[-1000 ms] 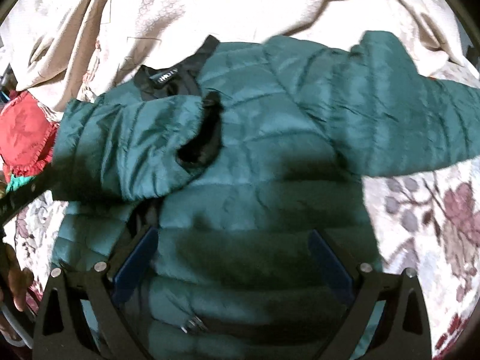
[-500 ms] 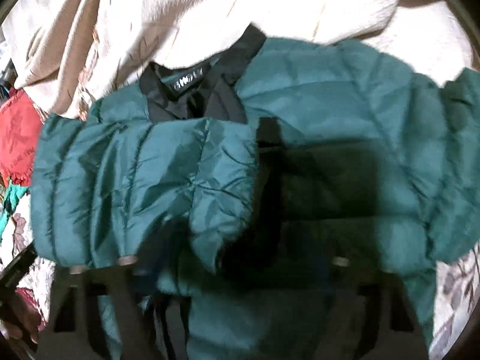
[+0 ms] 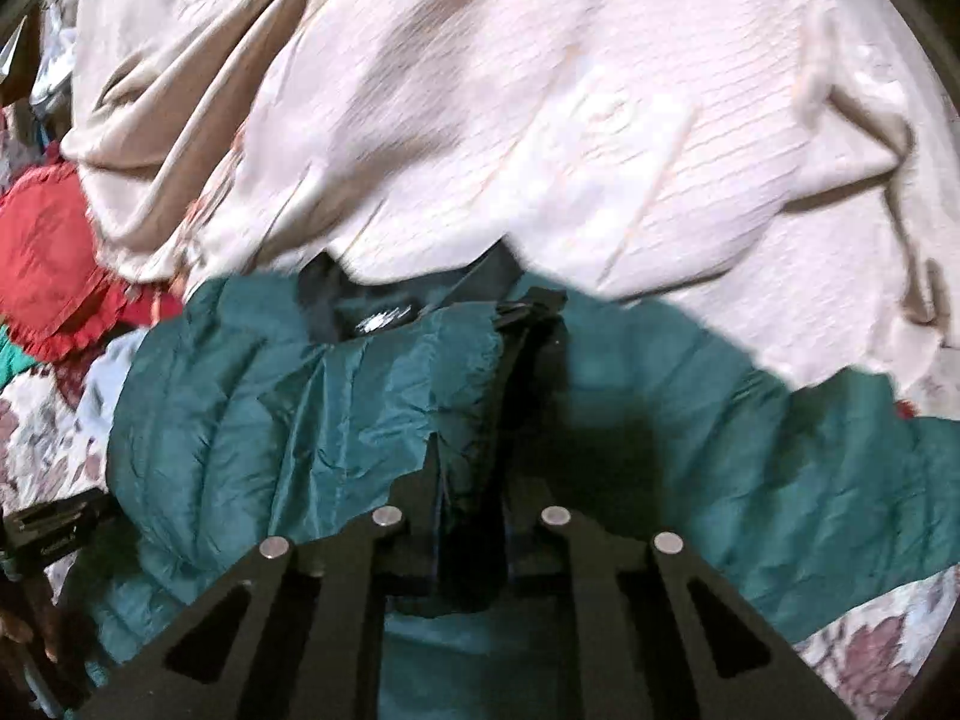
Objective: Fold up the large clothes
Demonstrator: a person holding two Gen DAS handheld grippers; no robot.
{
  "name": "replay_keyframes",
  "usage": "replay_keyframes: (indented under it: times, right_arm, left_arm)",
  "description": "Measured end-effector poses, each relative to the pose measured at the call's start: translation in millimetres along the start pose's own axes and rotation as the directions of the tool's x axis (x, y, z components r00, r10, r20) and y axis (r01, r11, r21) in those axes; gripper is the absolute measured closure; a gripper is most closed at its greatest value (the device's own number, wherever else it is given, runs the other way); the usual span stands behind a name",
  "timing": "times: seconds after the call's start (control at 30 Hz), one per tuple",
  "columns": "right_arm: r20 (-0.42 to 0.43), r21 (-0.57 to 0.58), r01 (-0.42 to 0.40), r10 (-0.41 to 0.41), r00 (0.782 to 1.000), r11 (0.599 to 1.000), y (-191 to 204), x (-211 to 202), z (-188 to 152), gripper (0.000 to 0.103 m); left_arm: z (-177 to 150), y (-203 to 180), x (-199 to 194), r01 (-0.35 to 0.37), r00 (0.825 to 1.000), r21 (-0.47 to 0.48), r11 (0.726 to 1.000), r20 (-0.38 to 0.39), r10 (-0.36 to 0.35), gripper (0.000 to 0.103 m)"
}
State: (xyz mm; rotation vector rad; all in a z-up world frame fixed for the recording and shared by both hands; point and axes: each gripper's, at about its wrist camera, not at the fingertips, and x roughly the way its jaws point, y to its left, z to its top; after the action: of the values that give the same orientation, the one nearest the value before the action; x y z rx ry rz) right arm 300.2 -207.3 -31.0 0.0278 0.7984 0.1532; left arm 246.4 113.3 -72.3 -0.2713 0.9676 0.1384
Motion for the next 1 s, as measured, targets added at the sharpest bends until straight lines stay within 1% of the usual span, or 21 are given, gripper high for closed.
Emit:
replay_keyframes:
  times: [0.03,0.1,0.17,0.3,0.37,0.47,0.5,0.53,0.6,0.63,0.7,0.77,0.8,0.83,0.9,0.97,1.0]
  right_arm:
    - [0.01,0.014,0.017,-0.017,1.0,1.0,-8.4,-2.3,0.4,0.09]
    - [0.003,0.043,0.042,-0.042,0.999,0.998,-21.6,-0.2,0.5,0.091]
    - [-0.027,0.079,0.065,-0.063,0.998,0.995,-34.2,11.0,-6.9,0.091]
    - [-0.098,0.082,0.112,-0.104,0.99,0.99,-43.6,45.6,-25.9,0.091]
    - [-0.101,0.062,0.131,-0.124,0.987,0.989,-42.6,55.3,-31.1,0.091]
    - [-0.097,0.031,0.133,-0.13,0.987,0.991,-39.7,55.9,-29.6,0.09]
    - [-0.102,0.034,0.125,-0.121,0.987,0.992,-40.3,54.2,-28.1,0.087]
    - [-0.103,0.046,0.123,-0.118,0.988,0.991,-42.4,50.2,-27.5,0.081]
    - [-0.092,0.069,0.167,-0.161,0.983,0.983,-44.7,34.7,-29.6,0.044]
    - [-0.067,0.093,0.173,-0.167,0.984,0.98,-45.2,25.0,-29.9,0.041]
    - [-0.011,0.13,0.123,-0.123,0.992,0.984,-42.6,7.2,-29.8,0.041]
    - [0.023,0.103,0.059,-0.061,0.998,0.993,-29.5,-2.1,-24.7,0.041]
    - [0.024,0.062,0.006,-0.007,1.0,0.998,-16.2,-0.7,-20.9,0.041]
    - [0.015,0.032,-0.029,0.029,0.999,0.999,-6.8,2.1,-19.8,0.041]
    - [-0.016,-0.038,-0.109,0.109,0.994,0.993,20.8,17.2,-14.8,0.041]
    - [-0.038,-0.099,-0.155,0.152,0.988,0.983,48.1,36.7,-11.4,0.041]
    - [-0.043,-0.126,-0.16,0.155,0.987,0.979,58.4,46.0,-9.8,0.041]
  left_arm:
    - [0.0,-2.5,1.6,-0.002,1.0,0.005,1.0,0.001,0.002,0.082]
    - [-0.1,-7.1,6.4,-0.012,1.0,0.021,1.0,0.003,0.012,0.082]
    - [0.5,-9.5,11.0,-0.027,1.0,0.032,0.999,0.002,0.027,0.082]
    - [1.9,-8.5,5.7,-0.029,1.0,0.035,0.999,0.013,0.028,0.082]
    - [3.6,-8.5,-4.8,-0.03,0.999,0.039,0.999,0.042,0.029,0.082]
    - [11.1,-9.4,-24.7,-0.024,0.992,0.038,0.999,0.126,0.019,0.082]
    - [15.0,-11.0,-28.2,-0.035,0.989,0.034,0.999,0.146,0.029,0.082]
    - [20.5,-14.5,-29.6,-0.035,0.987,0.04,0.999,0.16,0.028,0.082]
    - [33.3,-22.6,-23.7,-0.035,0.987,0.049,0.998,0.156,0.027,0.082]
    - [39.1,-26.3,-18.8,-0.035,0.987,0.048,0.998,0.156,0.027,0.082]
    - [49.6,-32.6,-7.3,-0.046,0.986,0.051,0.998,0.162,0.037,0.082]
    - [58.6,-36.1,7.9,-0.072,0.987,0.047,0.996,0.146,0.065,0.082]
    - [63.0,-36.3,16.1,-0.072,0.988,0.037,0.997,0.138,0.067,0.082]
    - [66.5,-36.3,23.3,-0.073,0.989,0.029,0.997,0.133,0.068,0.082]
    - [69.7,-38.6,35.2,-0.087,0.99,0.024,0.996,0.111,0.084,0.082]
    - [71.4,-42.0,45.0,-0.099,0.991,0.03,0.995,0.095,0.096,0.082]
    - [71.5,-43.4,47.9,-0.108,0.99,0.036,0.994,0.095,0.104,0.082]
